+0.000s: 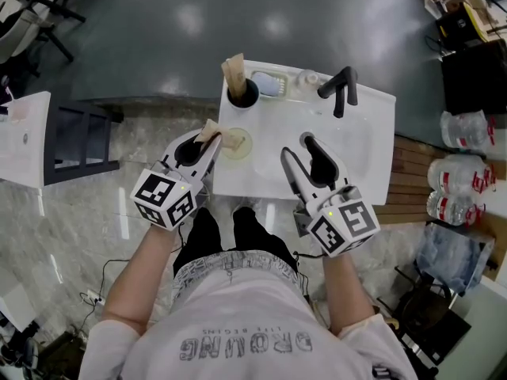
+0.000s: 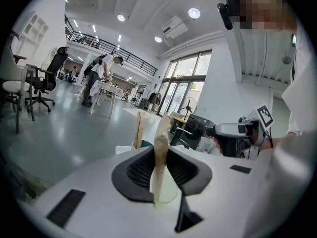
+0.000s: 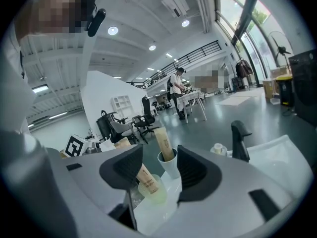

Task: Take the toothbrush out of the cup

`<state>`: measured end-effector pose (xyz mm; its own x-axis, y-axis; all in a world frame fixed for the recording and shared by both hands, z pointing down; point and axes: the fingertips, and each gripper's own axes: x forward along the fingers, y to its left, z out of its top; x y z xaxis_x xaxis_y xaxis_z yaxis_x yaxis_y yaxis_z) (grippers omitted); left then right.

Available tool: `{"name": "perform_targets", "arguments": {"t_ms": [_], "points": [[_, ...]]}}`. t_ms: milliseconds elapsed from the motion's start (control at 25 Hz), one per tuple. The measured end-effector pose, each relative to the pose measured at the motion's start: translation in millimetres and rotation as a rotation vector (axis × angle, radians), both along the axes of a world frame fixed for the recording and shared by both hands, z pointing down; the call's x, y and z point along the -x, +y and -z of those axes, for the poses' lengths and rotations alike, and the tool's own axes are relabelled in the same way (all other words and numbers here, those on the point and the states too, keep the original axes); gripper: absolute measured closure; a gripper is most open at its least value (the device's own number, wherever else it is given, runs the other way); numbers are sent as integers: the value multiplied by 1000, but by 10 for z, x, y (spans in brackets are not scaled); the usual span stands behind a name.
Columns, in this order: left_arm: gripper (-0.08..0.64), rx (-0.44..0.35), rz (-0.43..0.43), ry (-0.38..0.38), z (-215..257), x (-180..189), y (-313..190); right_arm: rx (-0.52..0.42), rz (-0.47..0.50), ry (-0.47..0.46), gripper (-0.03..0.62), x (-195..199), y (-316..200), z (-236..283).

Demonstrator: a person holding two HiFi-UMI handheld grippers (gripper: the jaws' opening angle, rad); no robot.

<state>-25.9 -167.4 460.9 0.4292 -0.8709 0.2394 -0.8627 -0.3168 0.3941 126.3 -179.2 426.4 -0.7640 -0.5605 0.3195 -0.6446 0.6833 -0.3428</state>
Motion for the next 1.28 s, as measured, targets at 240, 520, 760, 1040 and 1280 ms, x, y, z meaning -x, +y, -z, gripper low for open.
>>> {"name": "perform_targets", "arguments": {"t_ms": [240, 520, 760, 1040, 1280], "points": [[474, -35, -3, 1, 219, 30, 46, -26, -10, -12, 364, 5, 3, 116], [474, -74, -11, 1, 481, 79, 123, -54, -27, -19, 364, 15, 15, 253], [474, -107, -14, 2, 655, 173, 166, -74, -43, -21, 364, 51, 43, 336], [474, -131, -6, 0, 790, 356, 217, -94, -51, -23, 364, 175, 90, 433], [474, -147, -9, 0, 865, 563, 241, -111, -69, -24, 364, 320, 134, 524]]}}
